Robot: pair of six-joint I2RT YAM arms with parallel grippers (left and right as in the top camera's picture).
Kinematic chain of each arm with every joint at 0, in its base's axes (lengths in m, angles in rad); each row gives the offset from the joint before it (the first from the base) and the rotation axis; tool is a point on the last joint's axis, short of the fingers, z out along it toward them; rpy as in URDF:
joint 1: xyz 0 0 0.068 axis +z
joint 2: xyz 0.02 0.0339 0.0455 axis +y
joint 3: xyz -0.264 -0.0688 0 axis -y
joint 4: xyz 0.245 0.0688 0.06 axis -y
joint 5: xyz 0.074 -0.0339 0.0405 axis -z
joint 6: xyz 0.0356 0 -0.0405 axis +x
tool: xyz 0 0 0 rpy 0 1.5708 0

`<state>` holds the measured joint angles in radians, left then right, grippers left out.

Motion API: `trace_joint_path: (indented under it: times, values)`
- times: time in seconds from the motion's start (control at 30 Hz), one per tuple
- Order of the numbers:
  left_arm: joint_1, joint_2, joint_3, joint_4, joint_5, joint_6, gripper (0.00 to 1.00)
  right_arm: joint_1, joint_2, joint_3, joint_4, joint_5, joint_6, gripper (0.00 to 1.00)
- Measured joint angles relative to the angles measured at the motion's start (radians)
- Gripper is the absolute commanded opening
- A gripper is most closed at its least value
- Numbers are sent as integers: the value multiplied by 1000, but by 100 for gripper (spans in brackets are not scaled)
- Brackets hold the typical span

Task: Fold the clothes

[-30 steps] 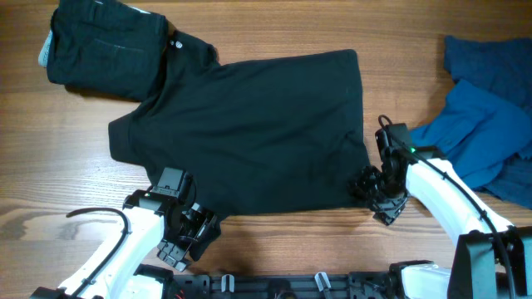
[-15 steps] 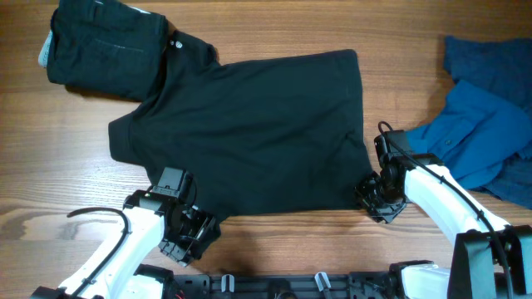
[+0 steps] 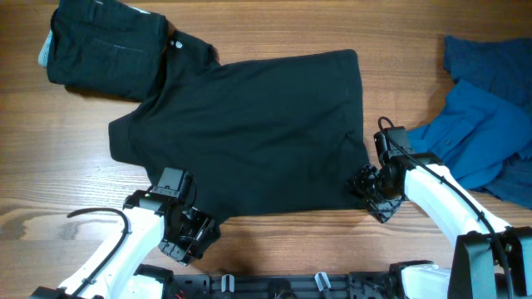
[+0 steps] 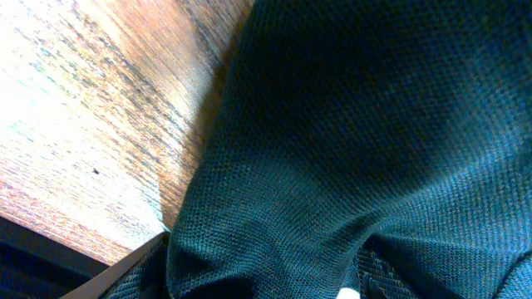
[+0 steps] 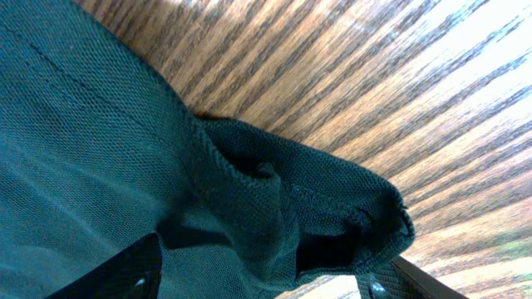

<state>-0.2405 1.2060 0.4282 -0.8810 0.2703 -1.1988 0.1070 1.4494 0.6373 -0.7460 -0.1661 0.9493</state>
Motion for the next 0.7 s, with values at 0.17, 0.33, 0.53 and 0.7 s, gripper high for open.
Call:
trace_joint_path:
  times: [0.17,0.33,0.53,0.7]
  values:
    - [0,0,0,3,0,0,66,0,0,0,5,29,5,57]
    - [0,0,0,3,1,0,66,0,0,-5,11,40,23,56]
    - [0,0,-1,4,5,-1,50,0,18,1,2,50,31,32]
    - [0,0,-3,3,13,-7,27,-1,27,7,2,63,27,15]
